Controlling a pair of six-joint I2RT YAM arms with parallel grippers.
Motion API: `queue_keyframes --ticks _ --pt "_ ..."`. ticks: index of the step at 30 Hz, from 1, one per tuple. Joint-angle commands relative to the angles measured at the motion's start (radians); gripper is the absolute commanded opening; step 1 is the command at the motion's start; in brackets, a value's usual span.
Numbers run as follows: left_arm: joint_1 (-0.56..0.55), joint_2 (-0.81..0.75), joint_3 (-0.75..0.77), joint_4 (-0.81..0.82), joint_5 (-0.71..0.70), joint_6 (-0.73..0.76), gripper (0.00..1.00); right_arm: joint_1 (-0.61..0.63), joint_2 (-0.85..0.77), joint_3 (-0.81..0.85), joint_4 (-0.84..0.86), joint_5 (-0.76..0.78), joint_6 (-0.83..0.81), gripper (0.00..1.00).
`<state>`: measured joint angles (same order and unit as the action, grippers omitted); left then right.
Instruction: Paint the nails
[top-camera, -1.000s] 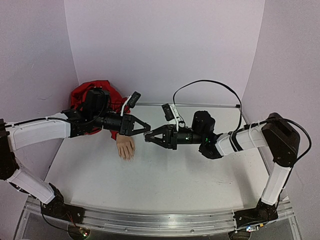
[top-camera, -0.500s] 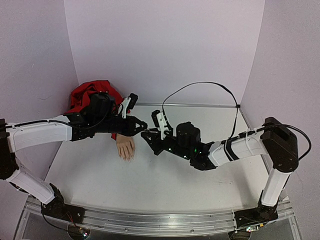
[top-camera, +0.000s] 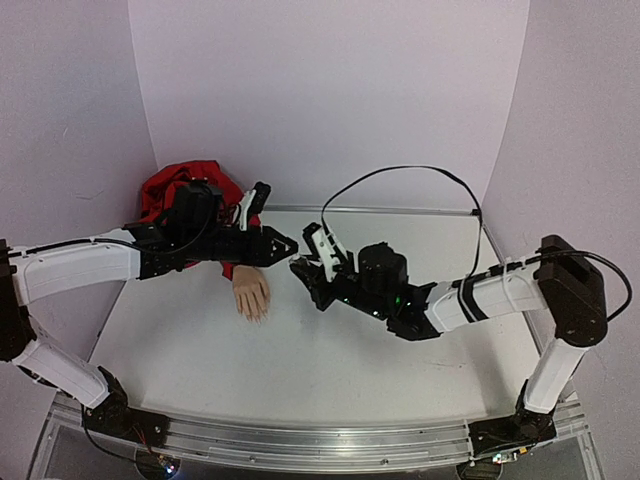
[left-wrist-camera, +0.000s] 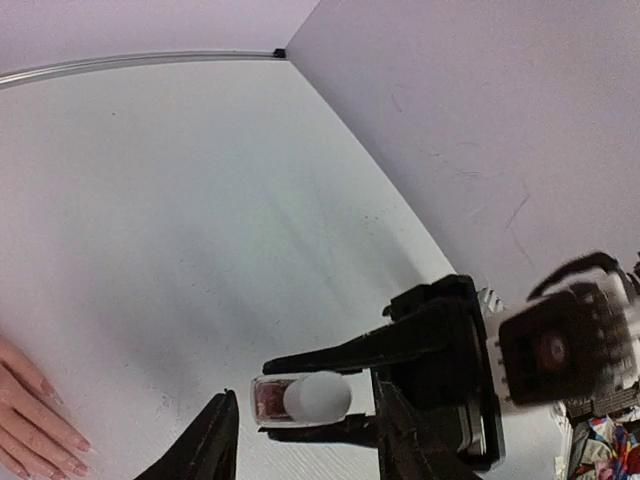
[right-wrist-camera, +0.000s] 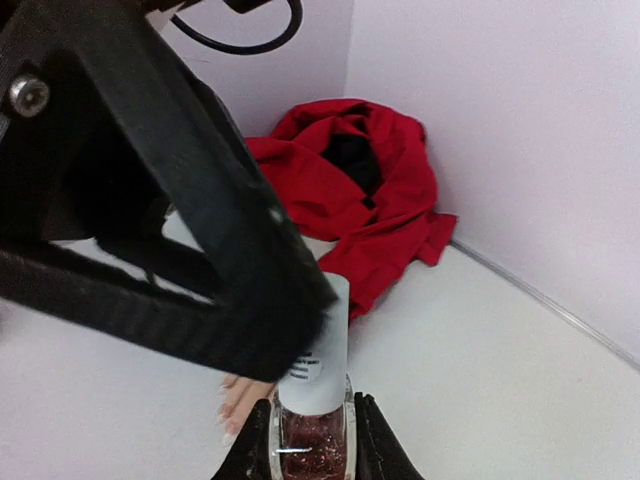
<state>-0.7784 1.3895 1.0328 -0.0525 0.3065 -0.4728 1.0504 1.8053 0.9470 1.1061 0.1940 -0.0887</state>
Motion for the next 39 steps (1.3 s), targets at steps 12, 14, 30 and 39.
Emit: queue_keyframes --ticks 12,14,30,39 --pt "0.071 -0.077 -0.028 0.314 0.569 -0.053 0.58 -0.150 -0.136 0.043 0.039 -0.964 0.368 0.00" --pt "0.057 -0.071 -0.020 0.316 0.574 -0.040 0.53 -0.148 -0.125 0.046 0.073 -0.982 0.392 0.00" --pt "0.028 -0.070 -0.065 0.302 0.498 0.044 0.23 -0.165 -0.119 -0.001 0.173 -0.809 0.424 0.00" --pt "-0.006 -0.088 -0.023 0.092 0.059 0.101 0.00 -0.016 -0.093 0.025 -0.008 0.057 0.048 0.00"
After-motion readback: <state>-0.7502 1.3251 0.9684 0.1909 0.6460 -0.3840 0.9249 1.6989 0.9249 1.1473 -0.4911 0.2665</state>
